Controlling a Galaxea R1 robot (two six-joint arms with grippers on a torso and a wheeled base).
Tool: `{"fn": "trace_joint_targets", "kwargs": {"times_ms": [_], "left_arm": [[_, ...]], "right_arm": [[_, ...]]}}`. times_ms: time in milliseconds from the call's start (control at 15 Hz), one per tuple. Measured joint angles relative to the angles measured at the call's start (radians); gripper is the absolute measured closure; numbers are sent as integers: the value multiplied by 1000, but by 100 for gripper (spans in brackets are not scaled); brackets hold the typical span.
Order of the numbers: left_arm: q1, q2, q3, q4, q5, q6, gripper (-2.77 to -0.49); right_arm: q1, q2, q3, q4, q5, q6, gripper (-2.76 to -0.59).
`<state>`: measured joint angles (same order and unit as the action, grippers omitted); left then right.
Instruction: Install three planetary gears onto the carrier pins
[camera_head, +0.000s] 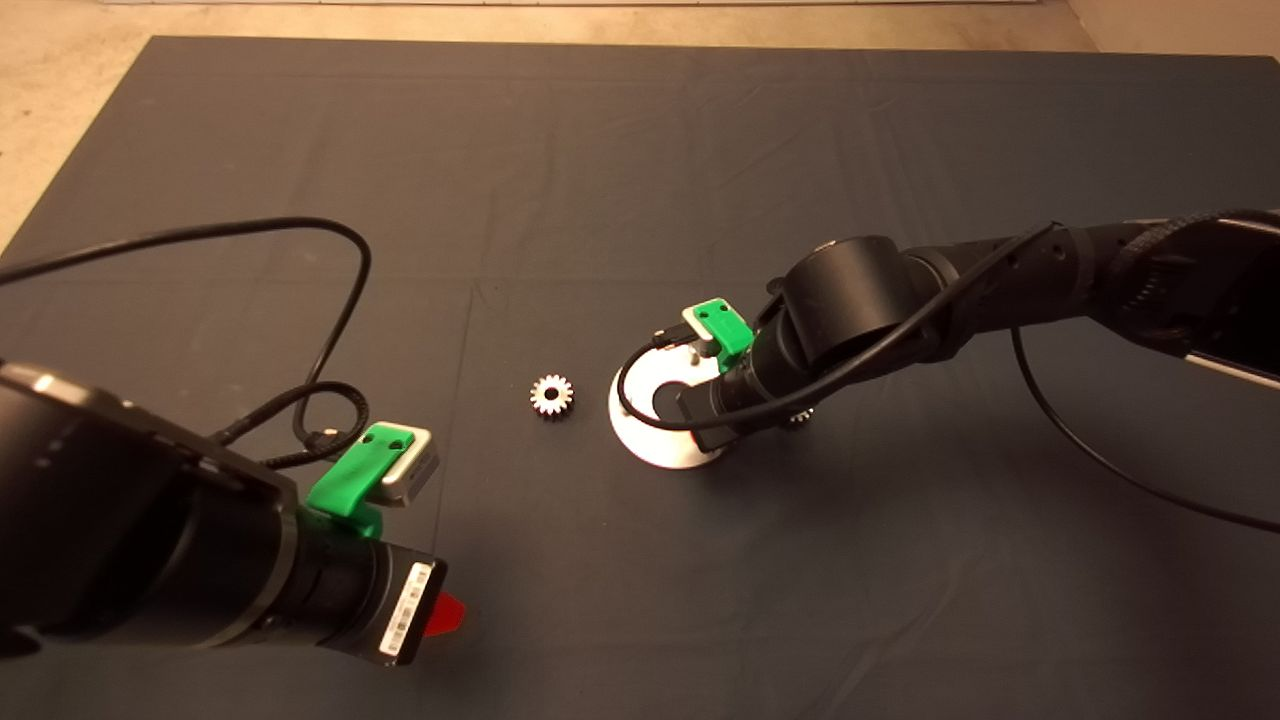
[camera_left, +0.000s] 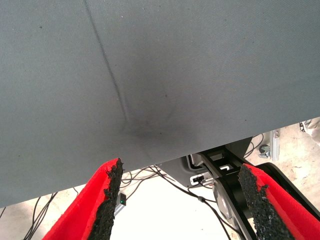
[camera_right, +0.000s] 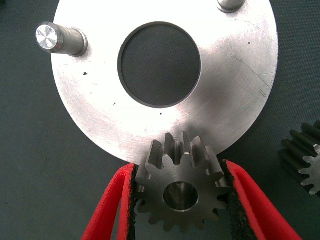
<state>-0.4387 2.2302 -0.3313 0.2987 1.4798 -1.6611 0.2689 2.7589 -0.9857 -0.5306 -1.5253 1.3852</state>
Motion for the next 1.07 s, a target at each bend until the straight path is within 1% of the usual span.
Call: {"fn": "trace_joint_targets", "kwargs": {"times_ms": [1067], "left_arm": [[0, 0, 0, 0, 0, 0, -164]], "right_arm": [[-5, 0, 0, -4, 0, 0, -96]]}}
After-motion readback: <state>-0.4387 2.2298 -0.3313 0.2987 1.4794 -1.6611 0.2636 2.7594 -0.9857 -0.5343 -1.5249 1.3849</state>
